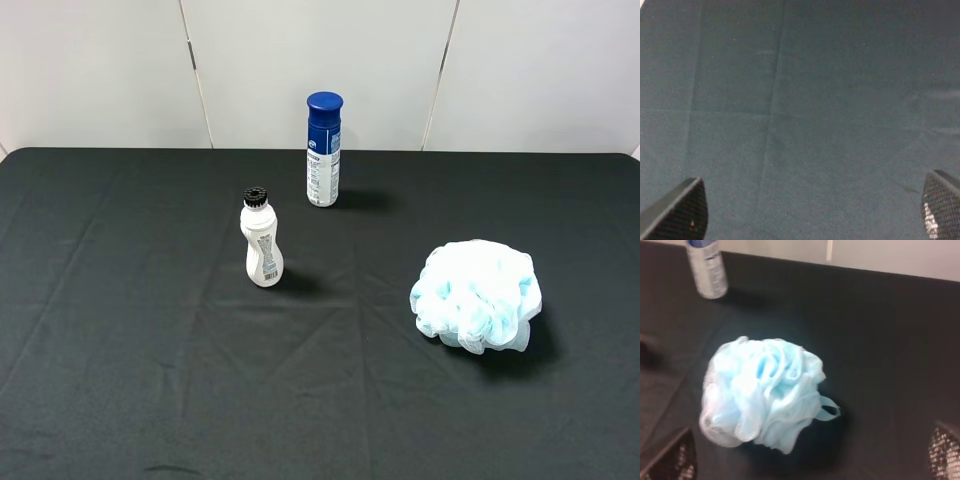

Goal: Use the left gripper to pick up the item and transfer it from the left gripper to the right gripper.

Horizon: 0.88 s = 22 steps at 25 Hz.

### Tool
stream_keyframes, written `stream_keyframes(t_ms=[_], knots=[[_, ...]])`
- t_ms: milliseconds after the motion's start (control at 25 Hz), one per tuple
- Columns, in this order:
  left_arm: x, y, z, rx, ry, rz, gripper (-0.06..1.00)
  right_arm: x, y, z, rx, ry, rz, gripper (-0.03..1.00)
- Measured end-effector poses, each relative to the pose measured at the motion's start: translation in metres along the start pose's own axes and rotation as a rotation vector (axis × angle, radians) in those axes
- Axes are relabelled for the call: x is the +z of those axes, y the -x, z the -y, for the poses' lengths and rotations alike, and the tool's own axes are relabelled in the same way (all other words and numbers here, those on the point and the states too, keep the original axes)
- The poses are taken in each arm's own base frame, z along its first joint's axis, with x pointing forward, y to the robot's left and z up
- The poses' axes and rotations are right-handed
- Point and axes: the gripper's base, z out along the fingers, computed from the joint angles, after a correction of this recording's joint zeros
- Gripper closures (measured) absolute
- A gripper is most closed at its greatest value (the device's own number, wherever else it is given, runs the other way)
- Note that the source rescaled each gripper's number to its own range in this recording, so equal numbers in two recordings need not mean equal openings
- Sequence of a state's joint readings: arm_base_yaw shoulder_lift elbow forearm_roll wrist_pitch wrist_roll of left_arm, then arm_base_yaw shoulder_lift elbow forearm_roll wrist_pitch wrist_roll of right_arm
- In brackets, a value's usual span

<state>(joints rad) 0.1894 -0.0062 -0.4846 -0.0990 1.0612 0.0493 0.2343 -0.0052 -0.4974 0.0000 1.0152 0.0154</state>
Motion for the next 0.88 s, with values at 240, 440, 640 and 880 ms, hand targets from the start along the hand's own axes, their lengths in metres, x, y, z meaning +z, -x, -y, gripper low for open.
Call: stream_keyframes(t_ms=[240,440,640,880], knots=[[0.0000,0.0000,0.0000,0.000,0.000,0.000,0.21,0.0001,0.0000,-0.0008,0.092,-0.202,0.003,-0.02],[0.0000,0.0000,0.0000,0.000,0.000,0.000,0.21,0.0001,0.0000,-0.0010,0.121,-0.267,0.004,-0.02],[0.0000,0.0000,0.0000,0.000,0.000,0.000,0.21,0.0001,0.0000,-0.0010,0.121,-0.267,0.004,-0.02],[0.0000,0.0000,0.0000,0.000,0.000,0.000,0.21,0.0001,0.0000,-0.0010,0.121,-0.267,0.004,-0.02]])
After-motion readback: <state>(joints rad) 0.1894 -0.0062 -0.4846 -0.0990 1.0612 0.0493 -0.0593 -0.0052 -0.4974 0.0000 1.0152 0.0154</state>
